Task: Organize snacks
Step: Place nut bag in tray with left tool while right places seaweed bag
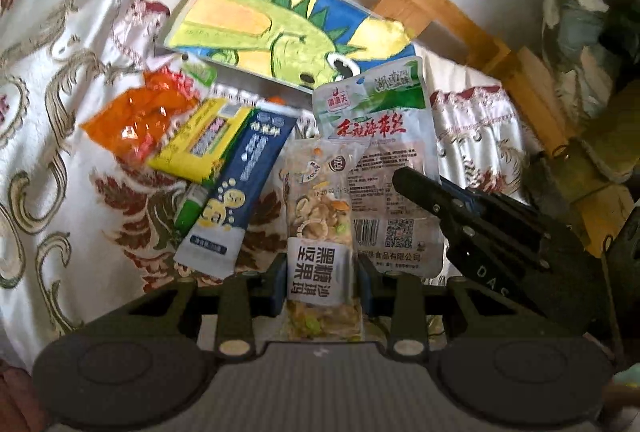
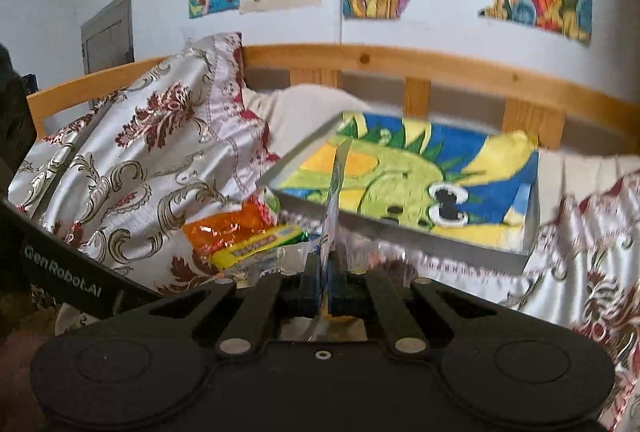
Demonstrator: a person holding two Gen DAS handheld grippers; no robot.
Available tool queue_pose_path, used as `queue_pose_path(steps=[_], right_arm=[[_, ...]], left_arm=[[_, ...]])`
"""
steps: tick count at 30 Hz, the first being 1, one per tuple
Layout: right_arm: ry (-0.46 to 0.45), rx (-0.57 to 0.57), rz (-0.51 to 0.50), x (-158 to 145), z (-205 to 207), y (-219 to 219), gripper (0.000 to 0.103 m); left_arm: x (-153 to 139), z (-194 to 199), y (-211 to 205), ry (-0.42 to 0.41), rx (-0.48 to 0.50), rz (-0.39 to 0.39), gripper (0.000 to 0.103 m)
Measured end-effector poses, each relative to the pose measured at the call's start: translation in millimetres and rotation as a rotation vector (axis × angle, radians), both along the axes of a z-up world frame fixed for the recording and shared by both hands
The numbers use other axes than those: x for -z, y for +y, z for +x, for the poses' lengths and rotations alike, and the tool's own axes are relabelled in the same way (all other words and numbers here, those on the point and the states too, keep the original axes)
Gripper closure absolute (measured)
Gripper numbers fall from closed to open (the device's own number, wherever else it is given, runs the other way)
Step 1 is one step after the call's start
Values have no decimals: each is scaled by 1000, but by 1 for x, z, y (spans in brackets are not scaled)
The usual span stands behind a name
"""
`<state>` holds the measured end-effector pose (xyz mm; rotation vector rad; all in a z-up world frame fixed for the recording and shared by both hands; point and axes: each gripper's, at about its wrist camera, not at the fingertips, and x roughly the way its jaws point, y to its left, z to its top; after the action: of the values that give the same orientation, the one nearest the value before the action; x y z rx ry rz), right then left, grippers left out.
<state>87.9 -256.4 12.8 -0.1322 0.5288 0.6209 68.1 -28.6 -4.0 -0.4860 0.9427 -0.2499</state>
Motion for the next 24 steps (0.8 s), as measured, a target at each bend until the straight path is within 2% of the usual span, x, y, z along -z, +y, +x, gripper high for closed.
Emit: queue_pose_path(steps=[7, 12, 16, 19, 24], right_arm=[[-81, 32, 78, -14, -4, -10, 101], [-145, 91, 145, -25, 1, -23, 101], [-176, 145, 195, -30, 22, -31, 101], [-199, 175, 210, -30, 43, -35, 101], [-198, 231, 243, -24, 80, -44, 101]], left_arm=[[-11, 4, 6, -38, -66, 26, 65], [-20, 21, 7, -68, -105, 53, 65], [-23, 47, 2, -74, -113, 80, 65], [-30, 71, -6, -110, -117, 129, 65], [-42, 109, -19, -151, -121, 162, 65]])
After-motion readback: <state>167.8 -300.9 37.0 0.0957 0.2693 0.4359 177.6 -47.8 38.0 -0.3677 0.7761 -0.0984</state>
